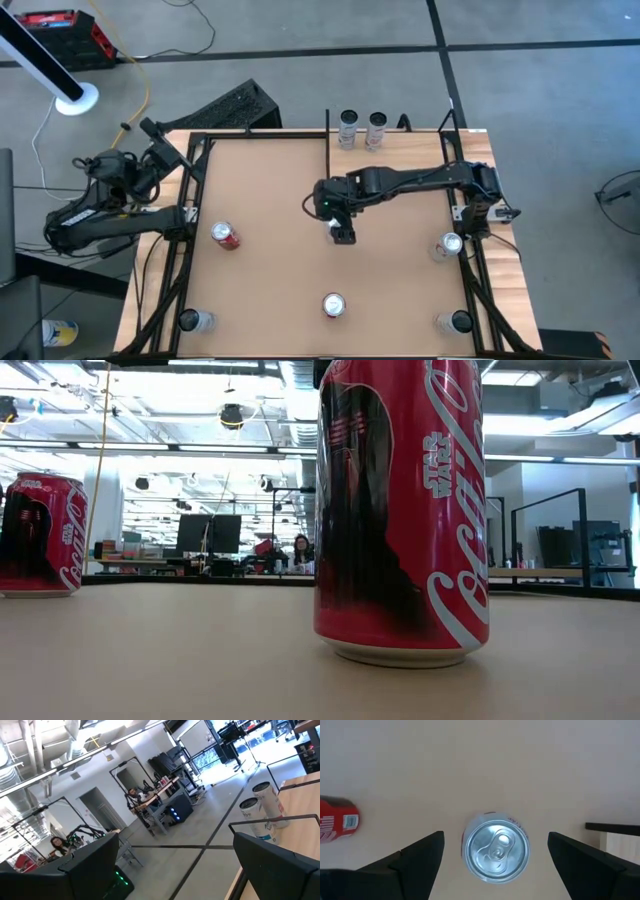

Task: Place canned beverage on shelf
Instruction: Put the top red-silver soda can on the shelf

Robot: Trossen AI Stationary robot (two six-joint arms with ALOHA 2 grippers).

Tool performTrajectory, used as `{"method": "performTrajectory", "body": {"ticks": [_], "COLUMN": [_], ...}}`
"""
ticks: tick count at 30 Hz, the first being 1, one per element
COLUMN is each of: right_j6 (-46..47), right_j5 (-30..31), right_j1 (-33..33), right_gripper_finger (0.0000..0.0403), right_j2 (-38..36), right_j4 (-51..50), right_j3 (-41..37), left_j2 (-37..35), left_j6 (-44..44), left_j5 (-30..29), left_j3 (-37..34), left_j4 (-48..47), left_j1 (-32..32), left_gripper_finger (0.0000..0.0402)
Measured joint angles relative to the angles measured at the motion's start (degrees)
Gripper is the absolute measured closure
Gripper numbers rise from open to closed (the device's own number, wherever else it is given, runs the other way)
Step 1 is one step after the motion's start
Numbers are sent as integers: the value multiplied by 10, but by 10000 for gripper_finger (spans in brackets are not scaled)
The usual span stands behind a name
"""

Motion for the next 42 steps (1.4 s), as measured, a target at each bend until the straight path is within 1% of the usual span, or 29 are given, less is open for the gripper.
{"method": "performTrajectory", "body": {"ticks": [5, 16, 25, 36, 39, 42], "right_j6": [-2, 0, 2, 2, 1, 1], "right_j5": [5, 11, 13, 13, 13, 13], "right_j1": [1, 1, -2, -2, -2, -2], "right_gripper_finger": [24, 24, 23, 24, 31, 53], "right_j2": [0, -1, -1, 0, 0, 0], "right_j4": [15, 28, 41, 54, 52, 53], "right_j3": [-35, -40, -81, -81, -81, -81], "left_j2": [0, 0, 0, 0, 0, 0], "left_j6": [-1, -5, -5, -6, -6, -6], "left_j5": [0, 0, 0, -1, -3, -5], "left_j3": [0, 0, 0, 0, 0, 0], "left_j4": [0, 0, 0, 1, 1, 1], "left_j1": [0, 0, 0, 0, 0, 0], "left_gripper_finger": [22, 22, 22, 22, 22, 22]}}
